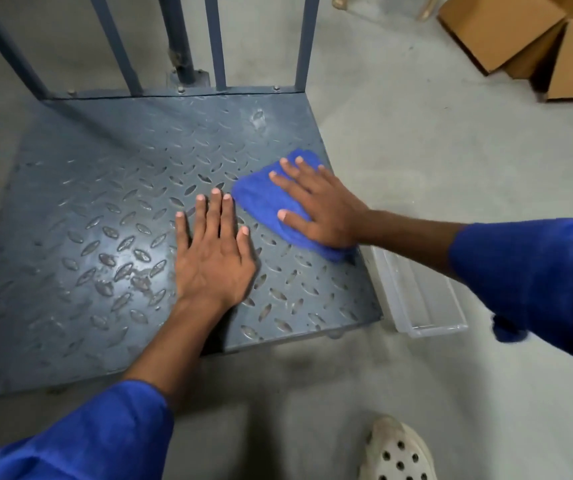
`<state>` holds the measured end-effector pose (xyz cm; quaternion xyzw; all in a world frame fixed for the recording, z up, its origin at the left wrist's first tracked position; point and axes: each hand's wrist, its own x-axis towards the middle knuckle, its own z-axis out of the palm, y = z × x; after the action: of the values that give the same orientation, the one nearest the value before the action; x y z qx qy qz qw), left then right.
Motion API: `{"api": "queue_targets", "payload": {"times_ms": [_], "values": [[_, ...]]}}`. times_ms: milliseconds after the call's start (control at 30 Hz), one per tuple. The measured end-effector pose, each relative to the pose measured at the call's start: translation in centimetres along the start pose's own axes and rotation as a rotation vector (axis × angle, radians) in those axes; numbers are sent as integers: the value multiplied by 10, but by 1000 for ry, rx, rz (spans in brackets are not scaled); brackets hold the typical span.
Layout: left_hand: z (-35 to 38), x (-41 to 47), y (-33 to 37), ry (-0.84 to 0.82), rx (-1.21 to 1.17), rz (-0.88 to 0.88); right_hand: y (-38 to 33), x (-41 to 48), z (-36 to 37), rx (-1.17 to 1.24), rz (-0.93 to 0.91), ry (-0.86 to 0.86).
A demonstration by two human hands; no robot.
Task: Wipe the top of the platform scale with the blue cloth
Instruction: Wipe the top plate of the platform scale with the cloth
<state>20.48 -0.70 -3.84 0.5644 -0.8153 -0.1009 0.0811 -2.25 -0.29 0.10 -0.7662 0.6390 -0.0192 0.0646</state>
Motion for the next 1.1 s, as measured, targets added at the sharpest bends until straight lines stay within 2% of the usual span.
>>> {"api": "queue_targets", "payload": {"times_ms": [100,167,300,367,433,500,567,600,667,800,833,967,1033,1100], "values": [[-3,-12,-15,29,7,61,-8,-52,8,-34,-218,-6],[-4,-17,-18,46,17,82,6,-65,7,-20,-246,-25],[-3,-19,-13,41,25,56,25,-38,3,40,31,-6],[-3,-20,-11,47,14,49,12,-34,6,72,106,30],[-4,-20,-11,44,-4,58,-9,-53,13,38,34,64],[-6,-19,-11,45,-9,68,-23,-83,16,-8,-182,67],[-7,-18,-12,47,-12,71,-20,-102,12,-3,-372,-5],[-7,-17,-11,48,-10,71,-12,-103,8,9,-407,-44],[-8,-17,-11,45,-2,70,9,-92,4,48,-361,-65],[-7,-17,-11,30,9,69,10,-94,6,90,-140,37],[-6,-16,-11,32,13,66,0,-102,9,58,-165,27],[-6,-12,-7,34,15,50,-20,-124,6,-7,-529,-100],[-5,-9,-4,36,7,43,-6,-114,0,23,-534,-136],[-4,-7,-1,41,5,33,14,-101,-1,28,-398,-80]]}}
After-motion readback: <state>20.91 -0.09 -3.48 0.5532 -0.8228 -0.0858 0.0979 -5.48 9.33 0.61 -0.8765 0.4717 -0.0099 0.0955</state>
